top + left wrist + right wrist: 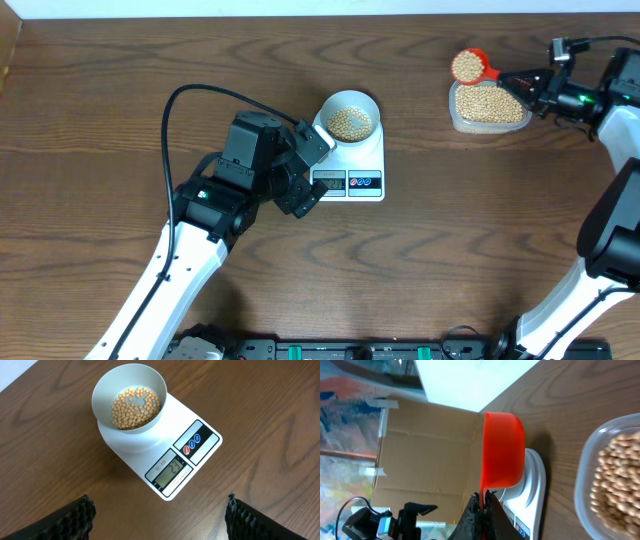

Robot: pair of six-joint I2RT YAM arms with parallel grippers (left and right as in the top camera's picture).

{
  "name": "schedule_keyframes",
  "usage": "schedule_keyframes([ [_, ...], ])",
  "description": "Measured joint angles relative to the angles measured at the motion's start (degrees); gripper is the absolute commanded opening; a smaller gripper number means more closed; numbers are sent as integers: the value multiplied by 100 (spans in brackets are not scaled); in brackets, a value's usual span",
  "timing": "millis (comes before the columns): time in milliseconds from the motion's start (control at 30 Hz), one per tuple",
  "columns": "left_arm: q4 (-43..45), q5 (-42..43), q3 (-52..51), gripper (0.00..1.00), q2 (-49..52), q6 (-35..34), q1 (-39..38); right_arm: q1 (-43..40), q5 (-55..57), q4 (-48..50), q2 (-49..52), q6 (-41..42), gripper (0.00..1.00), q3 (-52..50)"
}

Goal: Scoop item into bowl and weigh 50g on scale
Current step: 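Carry the filled scoop leftward over the grey bowl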

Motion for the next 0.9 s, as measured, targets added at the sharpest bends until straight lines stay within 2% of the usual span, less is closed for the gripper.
schedule_keyframes([
  [500,0,-2,0,86,0,0,-2,1082,72,70,0,0,1,0],
  [900,0,0,0,86,0,0,0,1880,387,492,0,-2,1,0],
])
